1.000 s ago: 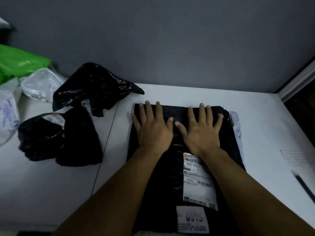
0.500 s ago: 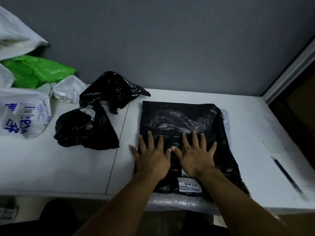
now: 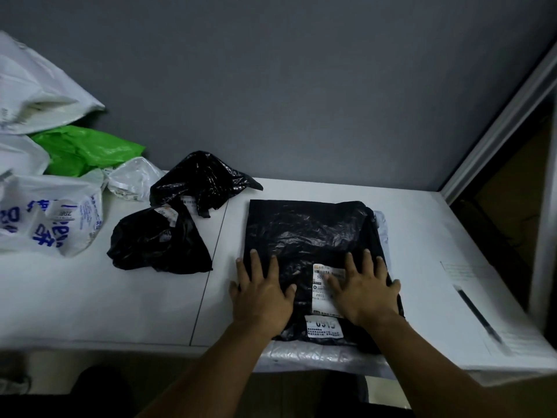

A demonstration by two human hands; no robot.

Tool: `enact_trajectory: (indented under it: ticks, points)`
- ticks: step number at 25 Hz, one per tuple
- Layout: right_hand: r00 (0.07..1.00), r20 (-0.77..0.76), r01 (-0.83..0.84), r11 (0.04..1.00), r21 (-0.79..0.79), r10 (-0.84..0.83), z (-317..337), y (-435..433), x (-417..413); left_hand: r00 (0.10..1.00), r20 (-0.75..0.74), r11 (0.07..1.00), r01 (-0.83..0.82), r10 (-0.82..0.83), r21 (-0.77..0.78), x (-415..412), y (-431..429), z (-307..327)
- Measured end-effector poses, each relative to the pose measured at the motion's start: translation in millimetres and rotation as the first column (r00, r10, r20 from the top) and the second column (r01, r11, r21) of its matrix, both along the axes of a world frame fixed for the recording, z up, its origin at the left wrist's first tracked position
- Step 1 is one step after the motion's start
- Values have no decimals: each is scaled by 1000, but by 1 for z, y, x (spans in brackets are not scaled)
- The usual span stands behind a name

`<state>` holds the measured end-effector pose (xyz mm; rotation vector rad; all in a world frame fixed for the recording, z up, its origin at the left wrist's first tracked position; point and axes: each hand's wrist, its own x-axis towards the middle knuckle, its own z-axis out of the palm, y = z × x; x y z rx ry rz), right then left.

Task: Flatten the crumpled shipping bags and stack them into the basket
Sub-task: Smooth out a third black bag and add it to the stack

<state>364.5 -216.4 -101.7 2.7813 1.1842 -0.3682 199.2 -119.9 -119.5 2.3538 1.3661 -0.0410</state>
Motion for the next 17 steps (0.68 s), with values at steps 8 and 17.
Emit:
enact_trajectory:
  ticks: [8, 17]
  points:
    - [996, 87, 19, 998, 57, -24, 1, -13, -8, 999, 30, 998, 31, -33, 60, -8, -28, 8]
    - [996, 54, 70, 997, -16, -69, -3, -15, -18, 991, 42, 990, 132, -131, -43, -20, -5, -8]
